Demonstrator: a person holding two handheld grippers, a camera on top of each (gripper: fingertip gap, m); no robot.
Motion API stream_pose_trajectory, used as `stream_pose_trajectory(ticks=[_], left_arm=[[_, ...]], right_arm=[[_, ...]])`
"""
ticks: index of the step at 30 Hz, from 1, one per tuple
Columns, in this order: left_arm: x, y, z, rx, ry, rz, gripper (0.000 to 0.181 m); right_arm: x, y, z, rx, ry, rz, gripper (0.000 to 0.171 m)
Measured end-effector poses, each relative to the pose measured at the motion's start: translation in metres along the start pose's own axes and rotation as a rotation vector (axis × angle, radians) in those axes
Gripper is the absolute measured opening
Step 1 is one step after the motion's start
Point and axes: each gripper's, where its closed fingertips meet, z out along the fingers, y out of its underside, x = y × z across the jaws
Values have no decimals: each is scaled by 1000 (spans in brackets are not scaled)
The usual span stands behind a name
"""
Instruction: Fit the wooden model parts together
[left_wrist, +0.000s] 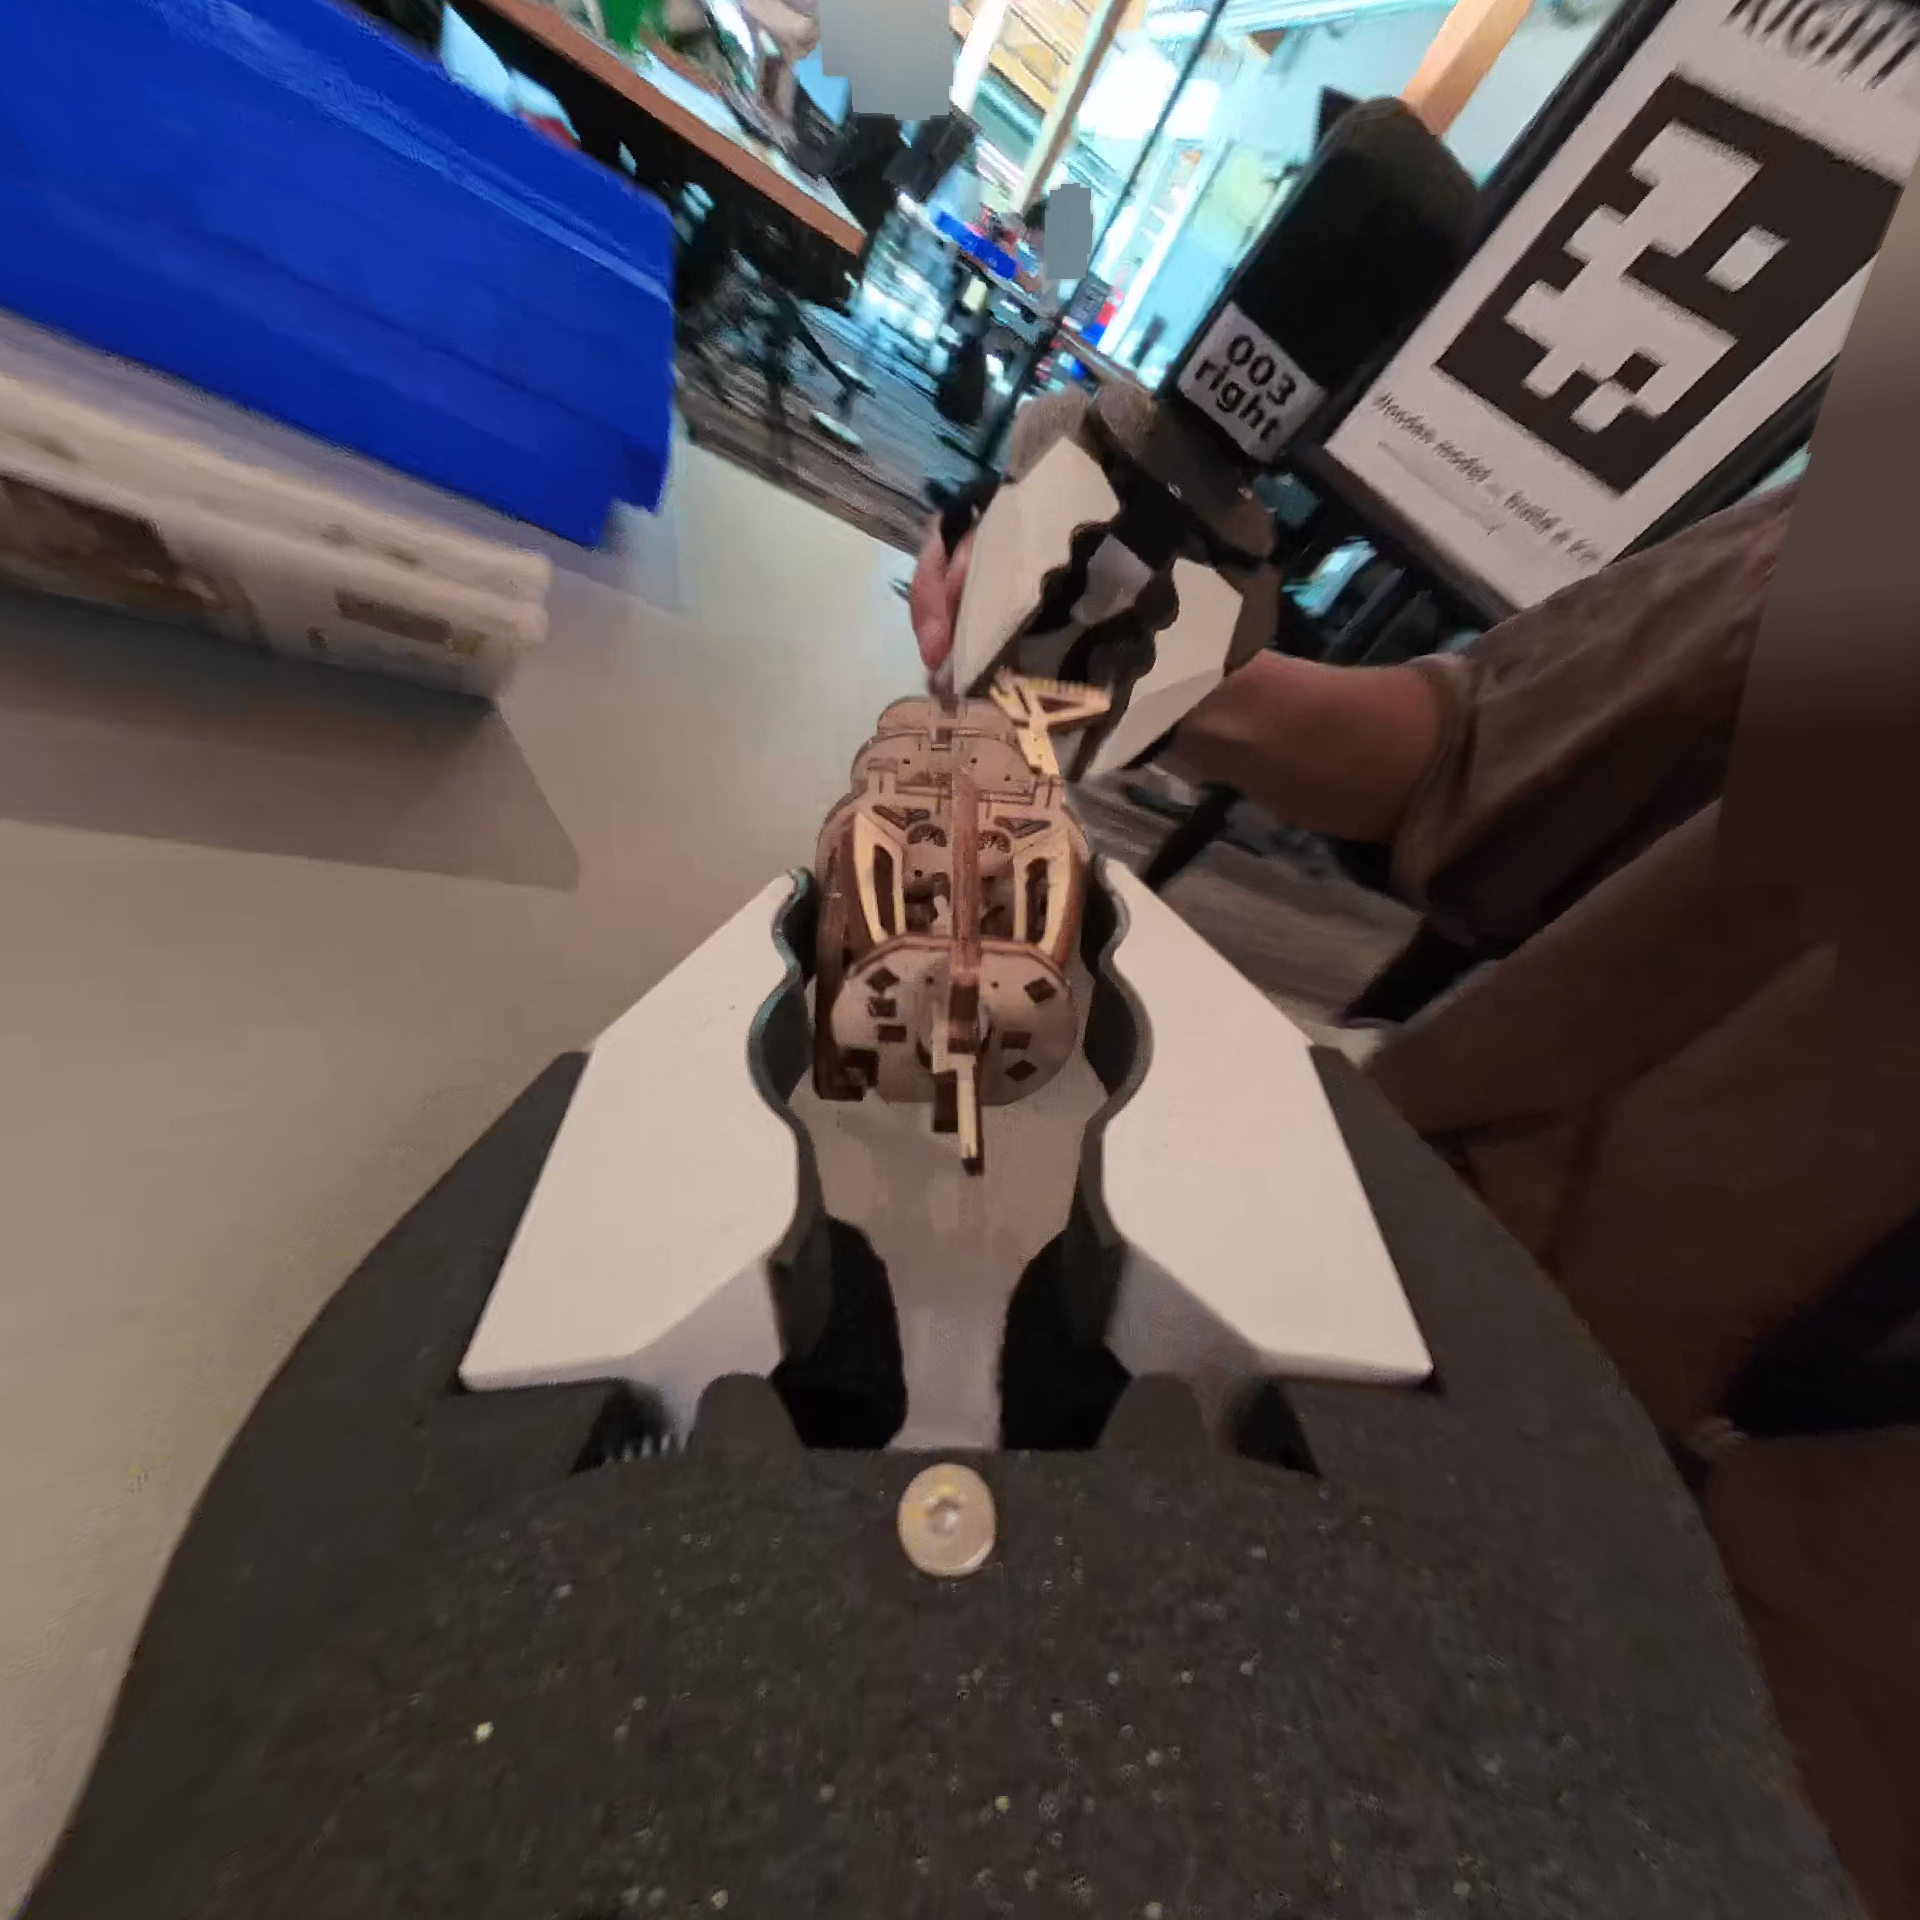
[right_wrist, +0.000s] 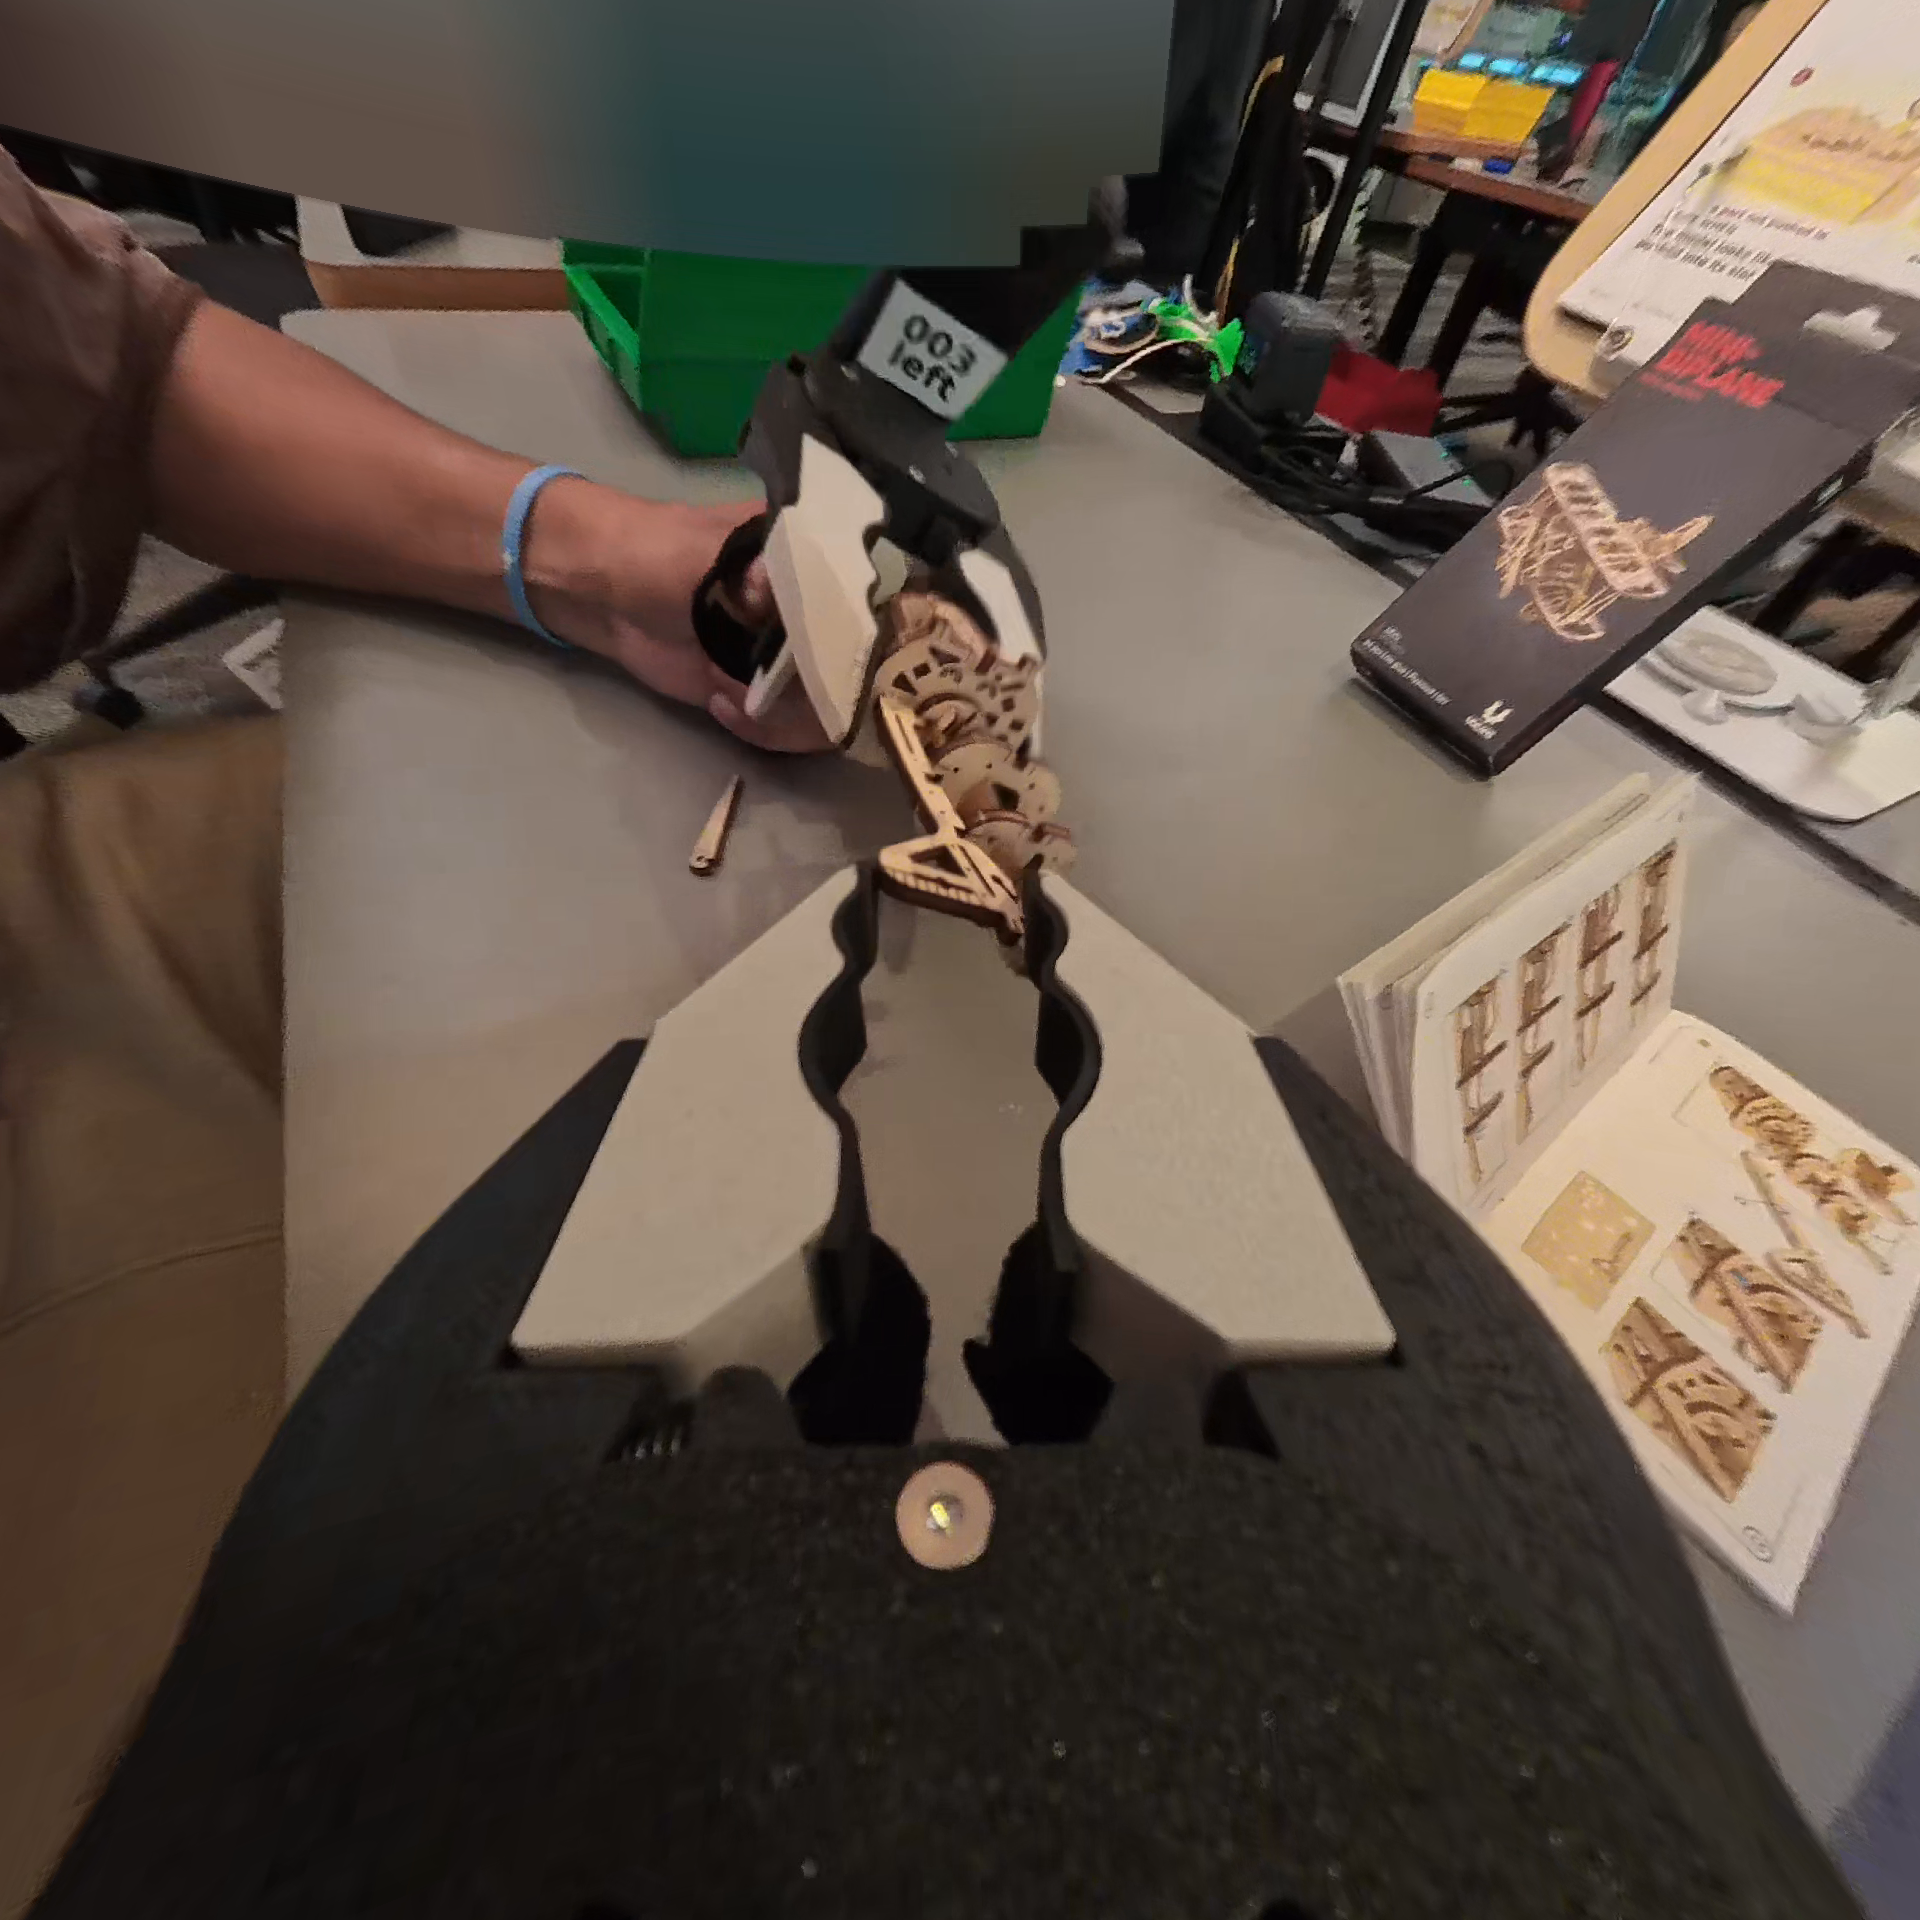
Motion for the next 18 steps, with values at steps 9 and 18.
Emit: stream_pose_trajectory(ticks=[9,18], left_arm=[[3,3,2,3,85,-178,47],[1,1,1,22,123,-279,48]], right_arm=[[9,-7,-8,-8,195,-219,15],[2,1,-3,-95,180,-286,7]])
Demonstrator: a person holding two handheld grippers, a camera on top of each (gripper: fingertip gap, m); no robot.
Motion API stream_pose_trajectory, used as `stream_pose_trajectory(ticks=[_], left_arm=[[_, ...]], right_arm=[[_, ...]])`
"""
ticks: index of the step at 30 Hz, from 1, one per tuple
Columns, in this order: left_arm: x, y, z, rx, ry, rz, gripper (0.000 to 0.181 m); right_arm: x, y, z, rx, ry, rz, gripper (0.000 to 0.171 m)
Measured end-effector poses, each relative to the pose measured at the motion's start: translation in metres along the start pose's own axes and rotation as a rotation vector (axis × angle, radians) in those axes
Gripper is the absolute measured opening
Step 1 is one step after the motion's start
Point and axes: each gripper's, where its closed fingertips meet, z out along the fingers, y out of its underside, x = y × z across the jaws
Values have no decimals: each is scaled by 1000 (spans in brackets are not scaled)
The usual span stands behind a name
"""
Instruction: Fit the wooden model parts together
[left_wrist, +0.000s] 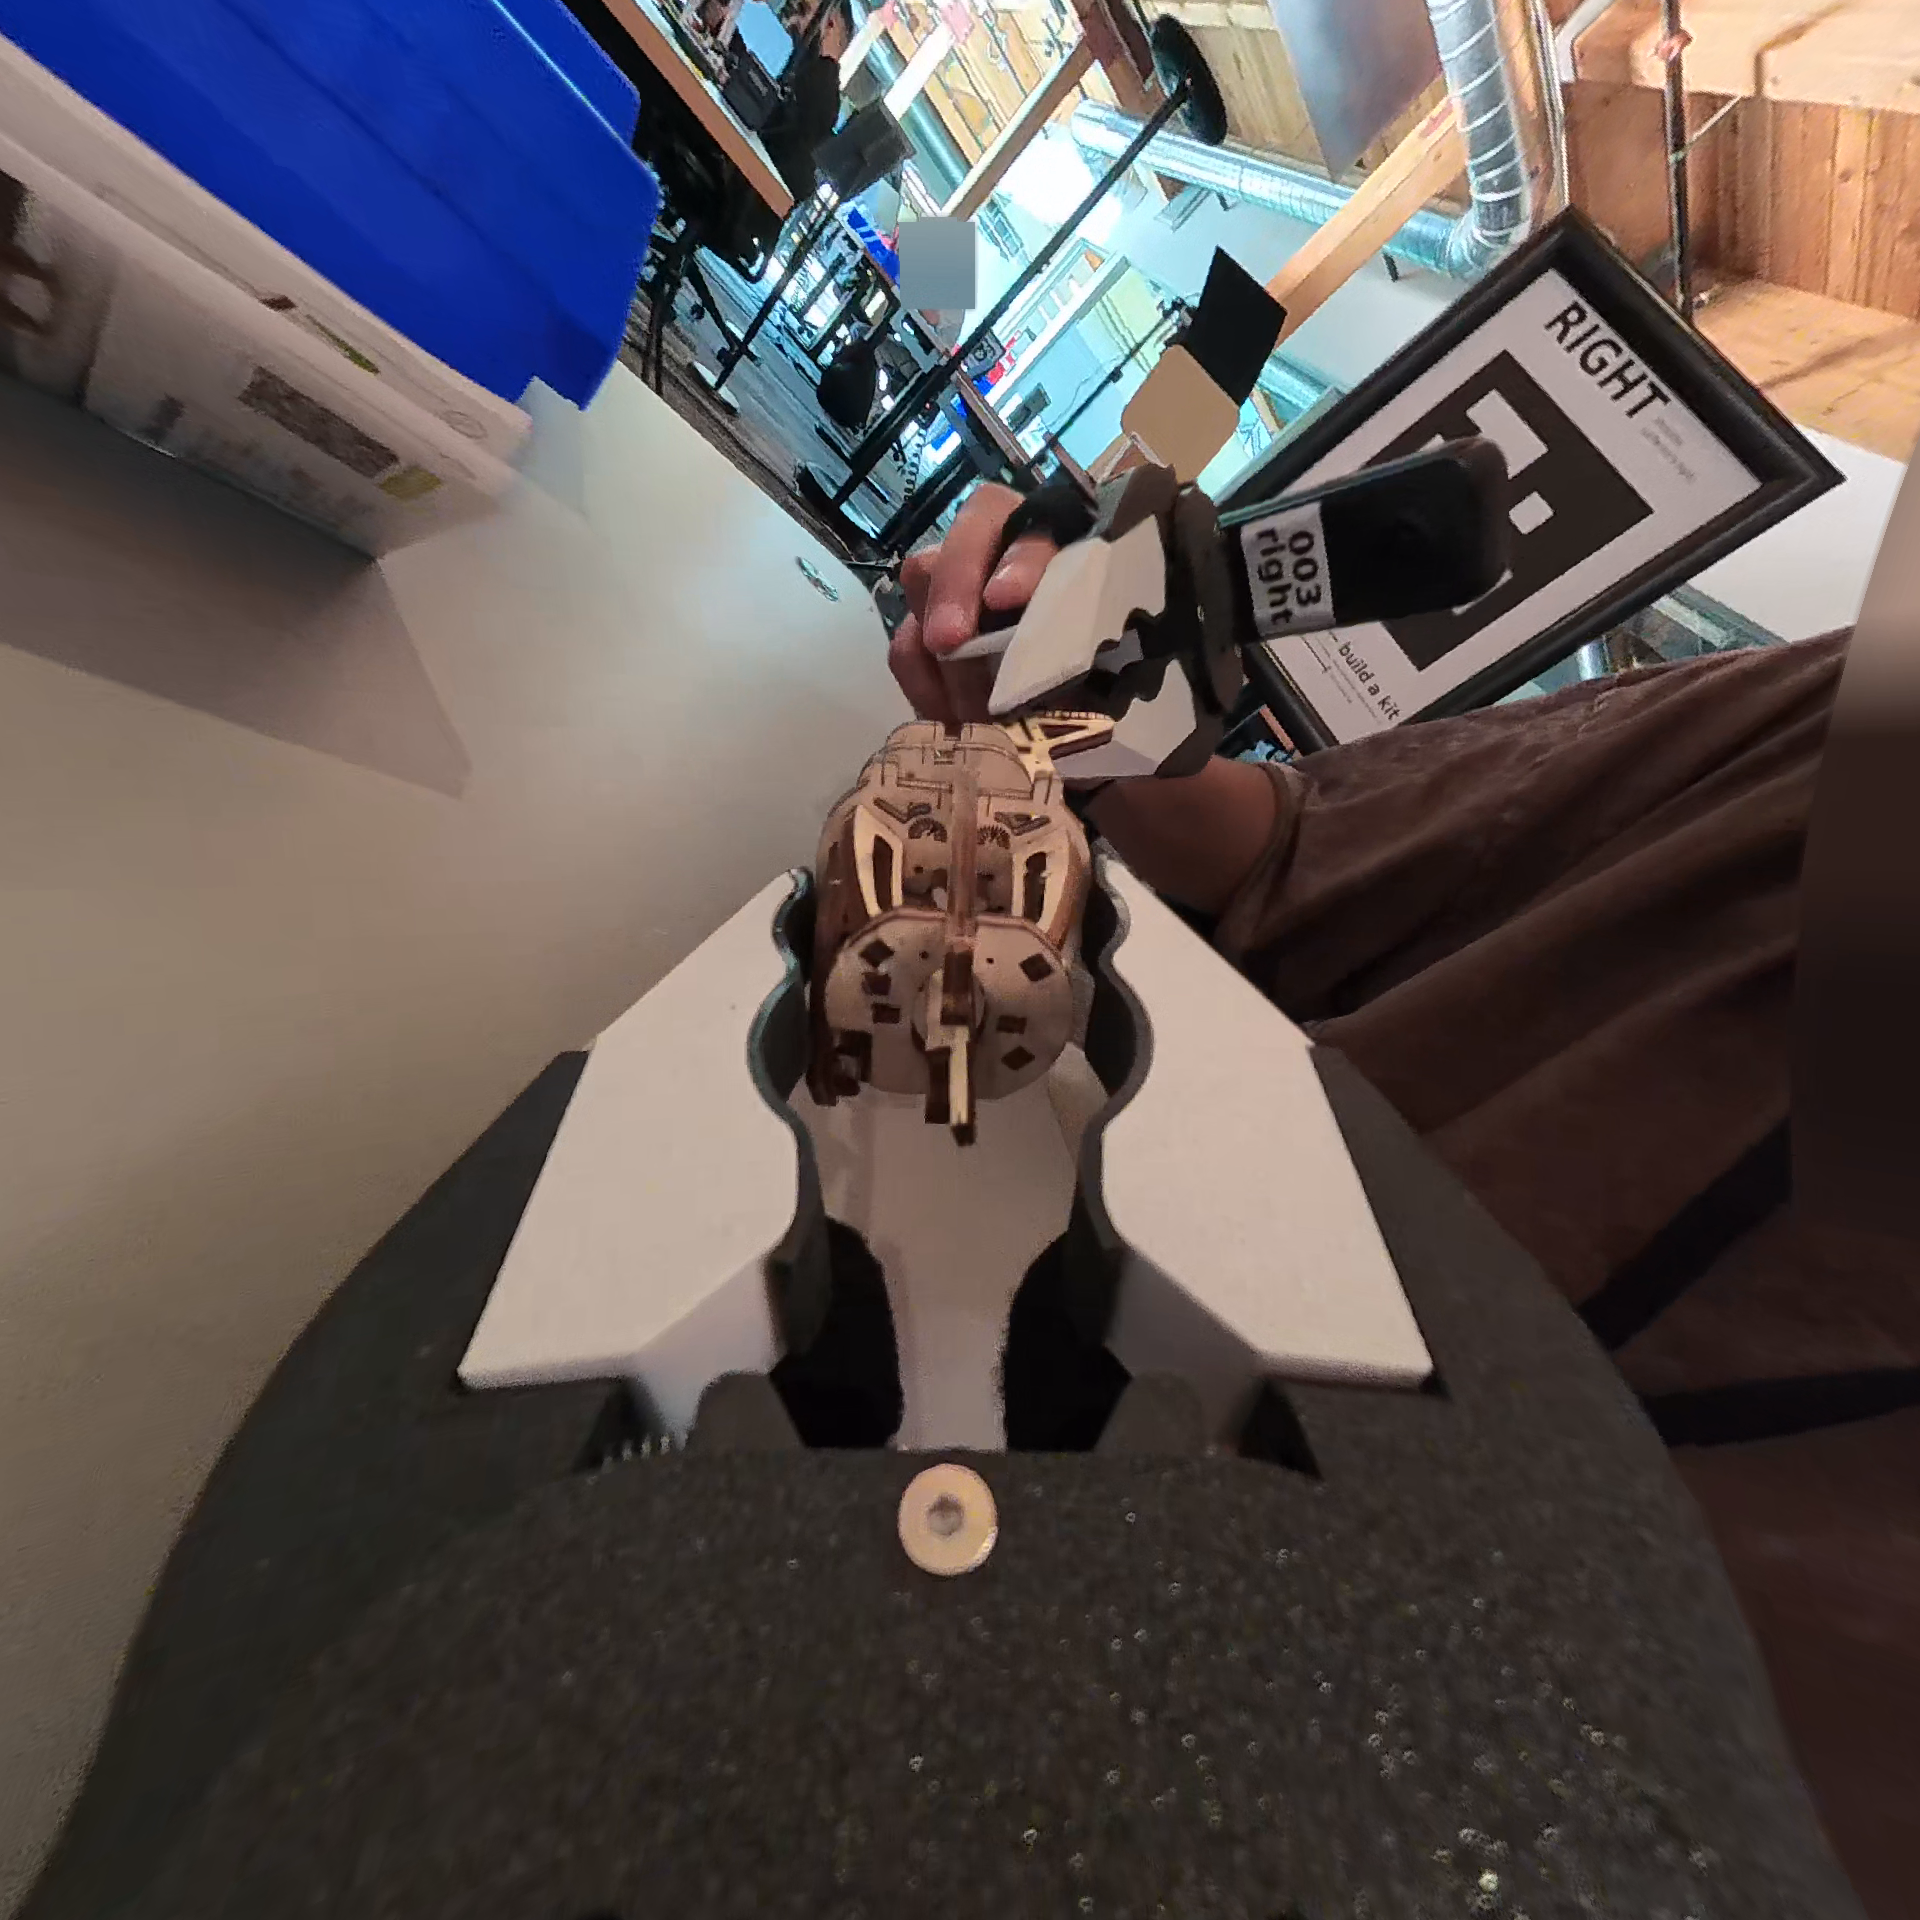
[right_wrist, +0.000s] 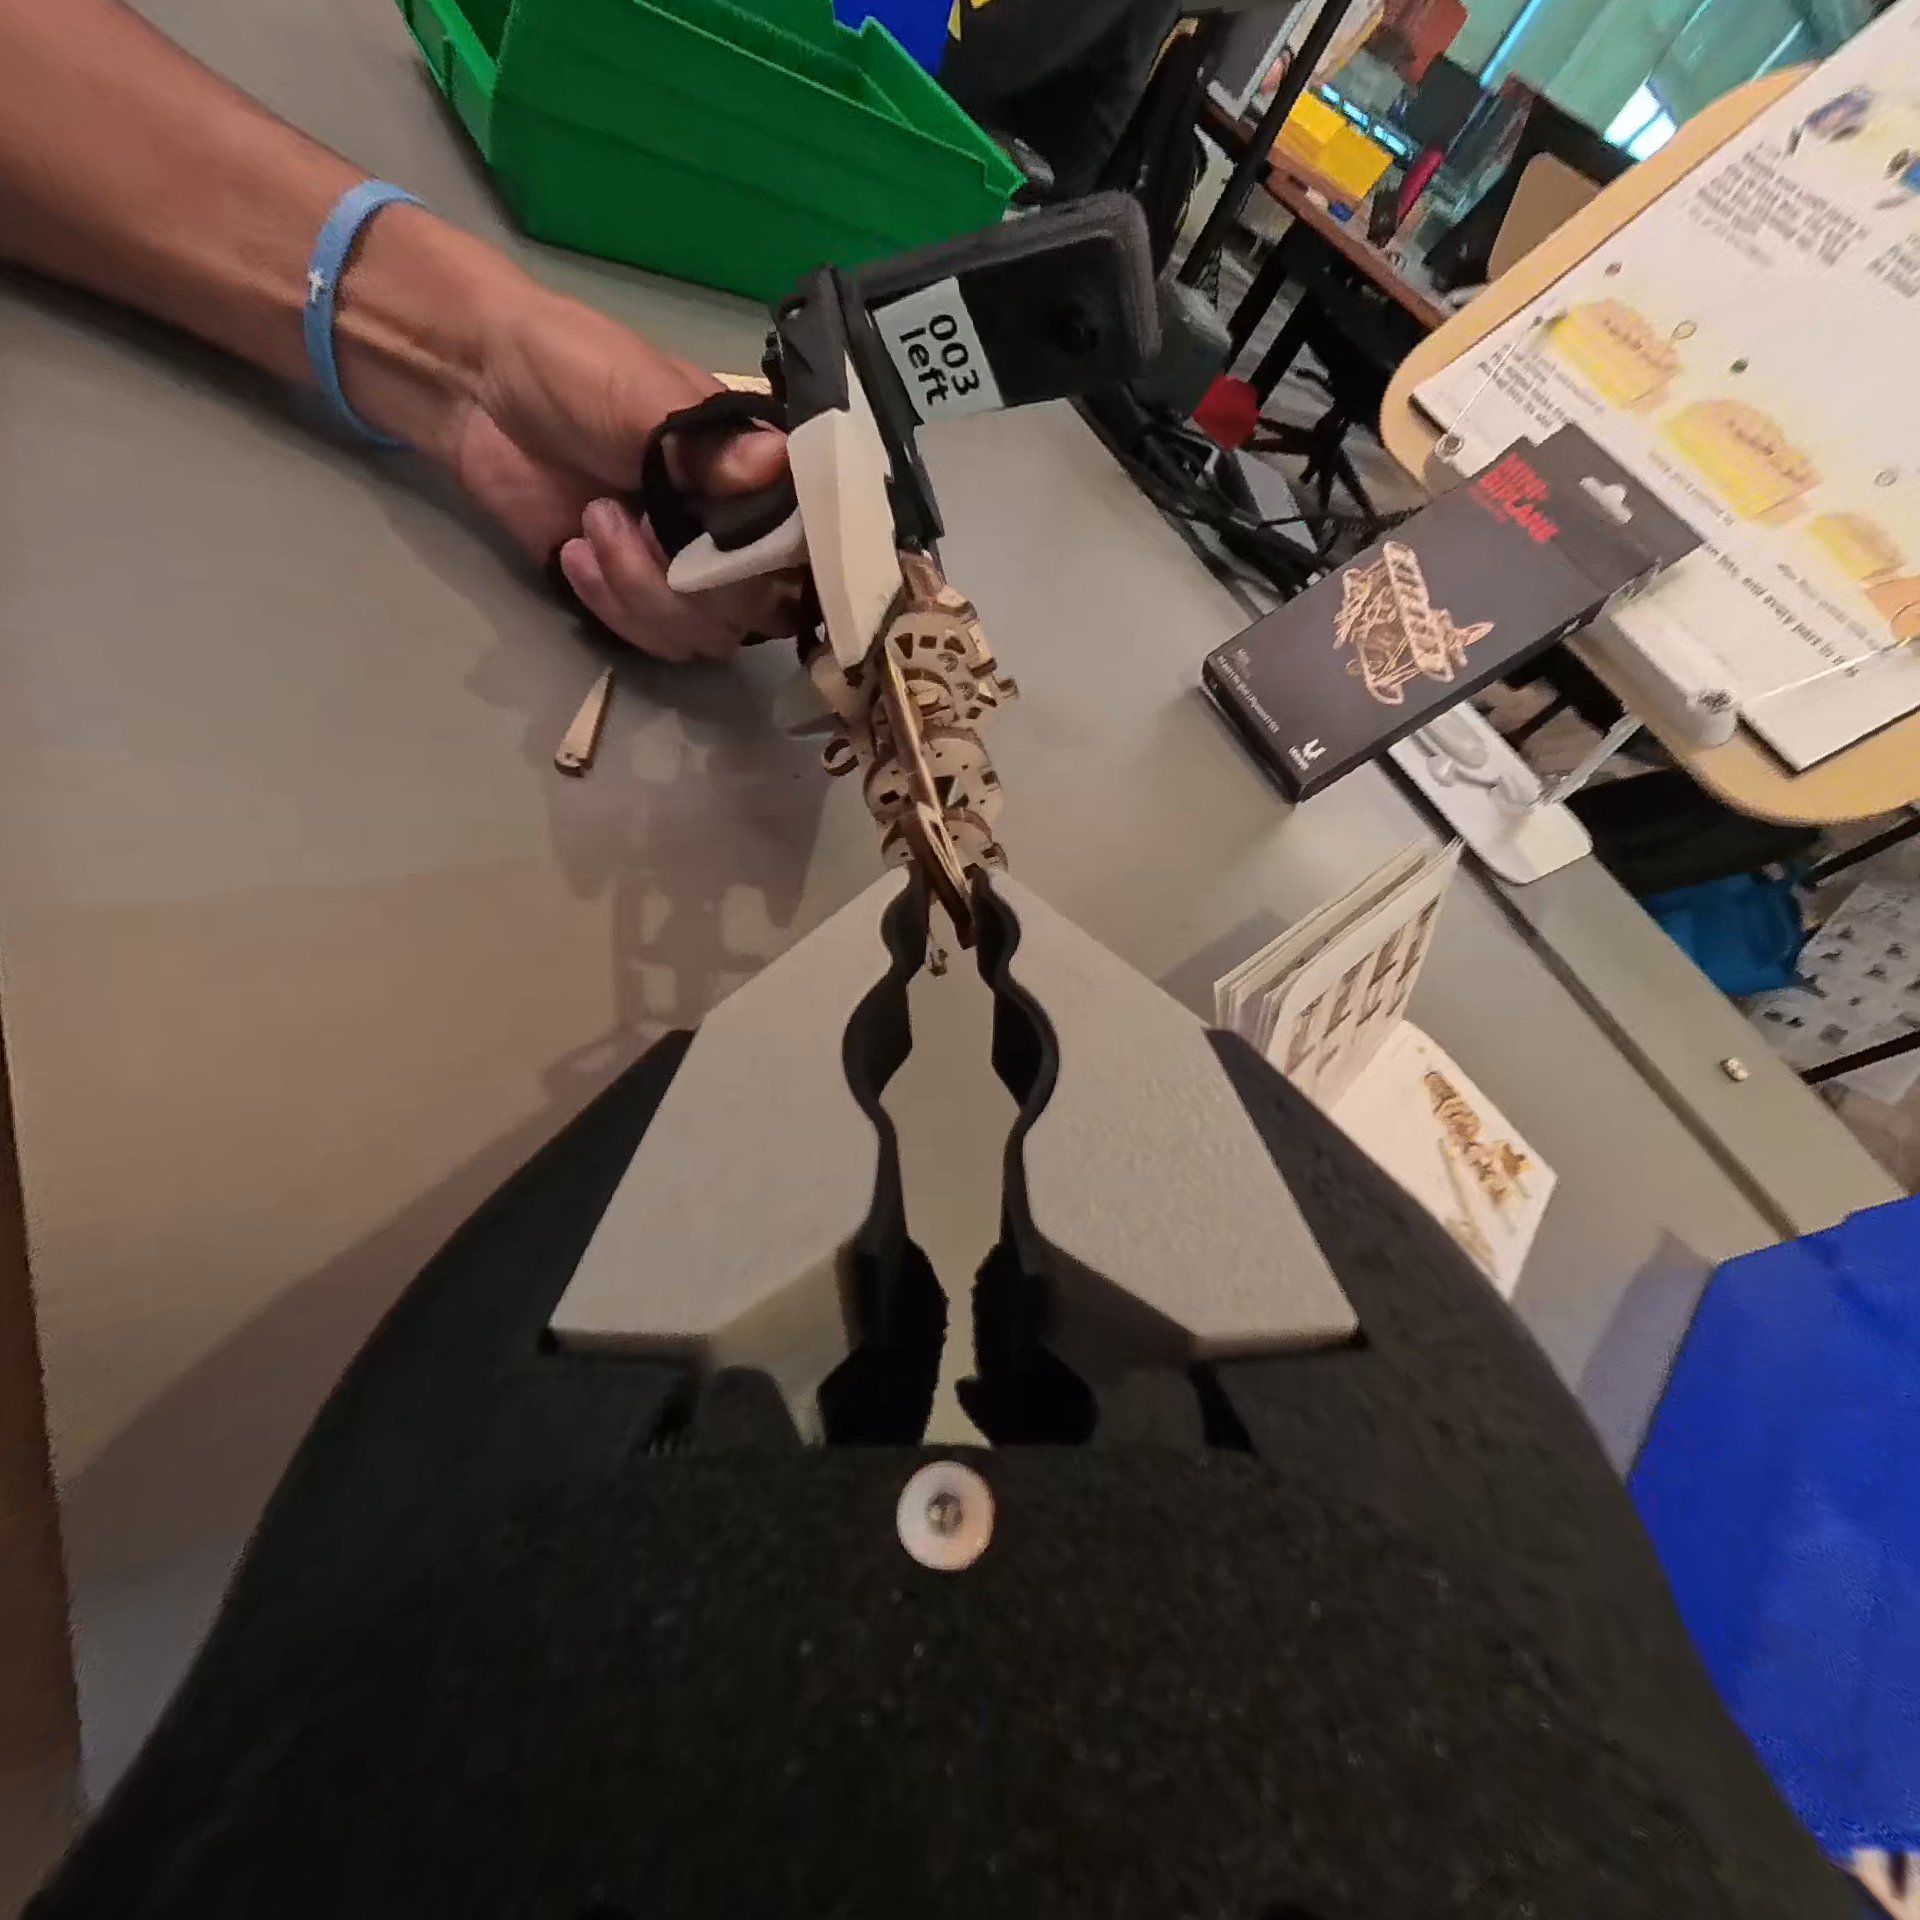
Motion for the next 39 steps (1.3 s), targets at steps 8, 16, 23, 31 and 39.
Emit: stream_pose_trajectory(ticks=[8,16,23,31,39], left_arm=[[-6,2,0,-23,-35,26,55],[-17,6,6,-48,-169,101,63],[-9,-5,2,19,-139,159,74],[0,16,14,-119,-134,278,54],[-1,13,11,-107,-130,261,49]], right_arm=[[5,15,4,15,-100,292,3],[5,8,6,92,-143,475,3],[1,-3,7,185,-249,663,2],[-1,-10,4,198,-309,675,3],[-9,1,13,129,-331,730,44]])
